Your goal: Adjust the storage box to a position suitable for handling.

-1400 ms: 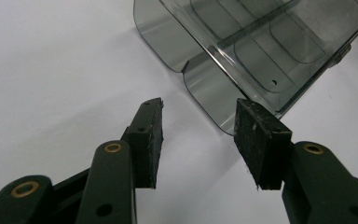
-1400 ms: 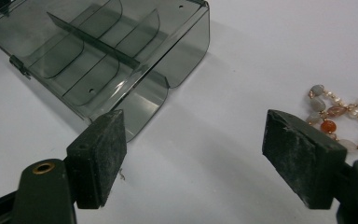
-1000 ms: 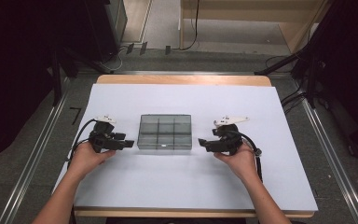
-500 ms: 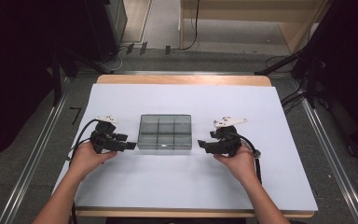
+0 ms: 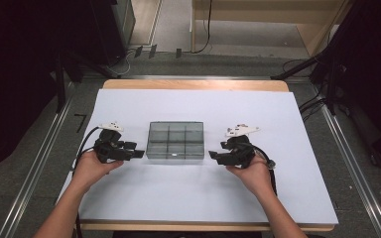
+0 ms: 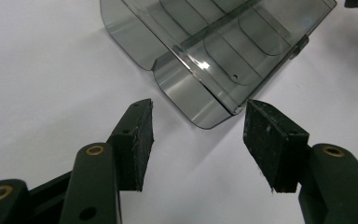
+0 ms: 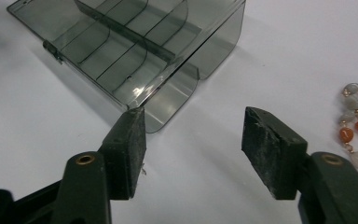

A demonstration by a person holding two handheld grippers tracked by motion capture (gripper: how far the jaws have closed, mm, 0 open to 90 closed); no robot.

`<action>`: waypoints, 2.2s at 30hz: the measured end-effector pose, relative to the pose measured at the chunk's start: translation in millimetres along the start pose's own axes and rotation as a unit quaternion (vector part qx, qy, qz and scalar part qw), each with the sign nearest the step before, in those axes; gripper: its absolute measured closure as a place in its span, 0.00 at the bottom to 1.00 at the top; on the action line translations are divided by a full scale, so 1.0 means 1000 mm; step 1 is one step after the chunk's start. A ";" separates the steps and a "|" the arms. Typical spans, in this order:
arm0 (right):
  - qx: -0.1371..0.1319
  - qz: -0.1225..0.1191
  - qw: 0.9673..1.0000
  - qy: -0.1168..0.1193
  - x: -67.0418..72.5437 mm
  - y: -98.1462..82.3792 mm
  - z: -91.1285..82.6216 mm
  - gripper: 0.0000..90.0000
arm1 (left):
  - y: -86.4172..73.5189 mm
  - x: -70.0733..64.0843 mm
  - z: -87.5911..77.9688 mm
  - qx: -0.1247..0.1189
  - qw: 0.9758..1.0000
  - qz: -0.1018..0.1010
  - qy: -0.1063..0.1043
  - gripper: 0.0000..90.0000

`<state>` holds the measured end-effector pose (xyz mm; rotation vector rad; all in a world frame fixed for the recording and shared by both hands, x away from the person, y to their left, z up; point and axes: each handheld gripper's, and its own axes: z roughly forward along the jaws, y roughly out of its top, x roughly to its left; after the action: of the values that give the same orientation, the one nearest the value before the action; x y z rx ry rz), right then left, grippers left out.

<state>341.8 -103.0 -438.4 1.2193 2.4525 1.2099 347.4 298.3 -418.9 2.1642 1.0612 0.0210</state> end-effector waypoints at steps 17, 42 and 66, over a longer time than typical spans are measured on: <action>0.000 -0.013 1.000 0.011 0.018 0.002 0.004 0.56 | -0.009 -0.015 -0.004 -0.008 1.000 0.022 0.010 0.56; 0.023 -0.026 0.999 0.013 0.025 0.000 0.020 0.66 | -0.005 -0.029 0.030 0.008 0.998 0.048 0.043 0.56; 0.038 -0.025 0.999 0.009 0.030 0.004 0.029 0.70 | -0.002 -0.025 0.035 0.015 0.998 0.033 0.042 0.56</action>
<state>337.4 -62.4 -449.2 1.1629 2.5488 1.1296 340.3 260.8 -438.4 2.2417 1.0421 0.1284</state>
